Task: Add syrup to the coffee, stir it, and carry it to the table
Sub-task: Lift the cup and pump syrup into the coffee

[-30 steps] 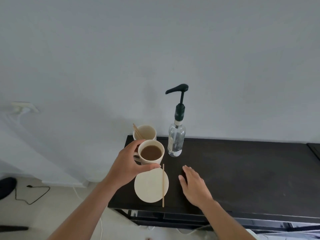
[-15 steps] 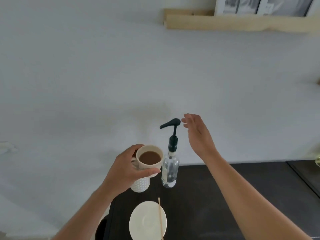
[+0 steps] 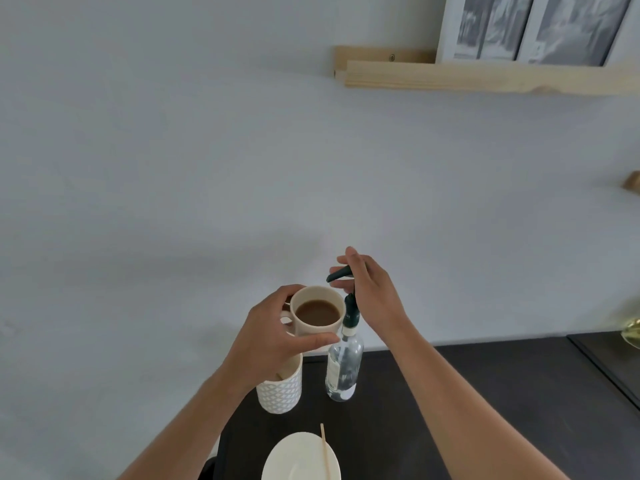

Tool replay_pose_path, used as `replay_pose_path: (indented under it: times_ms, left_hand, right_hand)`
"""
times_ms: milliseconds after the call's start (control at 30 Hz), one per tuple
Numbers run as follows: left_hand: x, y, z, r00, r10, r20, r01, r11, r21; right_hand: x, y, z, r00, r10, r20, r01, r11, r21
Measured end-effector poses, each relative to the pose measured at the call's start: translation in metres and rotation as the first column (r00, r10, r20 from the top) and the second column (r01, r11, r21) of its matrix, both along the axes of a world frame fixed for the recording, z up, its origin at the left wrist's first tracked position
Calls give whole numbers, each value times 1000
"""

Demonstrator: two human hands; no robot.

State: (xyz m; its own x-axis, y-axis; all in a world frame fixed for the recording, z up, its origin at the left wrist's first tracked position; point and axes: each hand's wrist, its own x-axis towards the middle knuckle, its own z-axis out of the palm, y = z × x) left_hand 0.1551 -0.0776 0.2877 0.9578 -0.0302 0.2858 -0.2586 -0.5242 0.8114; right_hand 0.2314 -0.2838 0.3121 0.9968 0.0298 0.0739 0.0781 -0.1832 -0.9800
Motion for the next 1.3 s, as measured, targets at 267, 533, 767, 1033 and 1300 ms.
replay_pose_path:
  times_ms: [267,533,767,1033,1300]
  left_hand:
    - [11,-6,-2,1000,15,-10,-15,1000,-17]
    - [15,-7,-1,1000,5,-23,-5,1000,-13]
    - [18,-7,2,1000,-7,7,7,1000,-21]
    - [19,-8,5,999,-22,40,24,999,-48]
    - [20,-8,6,999,-12,38,13,1000,-28]
  right_hand:
    - [2,4,-6,998,25,-66,-28,998,-51]
    - [0,2,-5,997,59,-45,-60,998,-22]
    - [-2,0,-4,997,58,-50,-59,998,-20]
    - [-2,0,-8,999,38,-37,-40,998,-57]
    - [2,0,-3,995,37,-95,-41,998,-38]
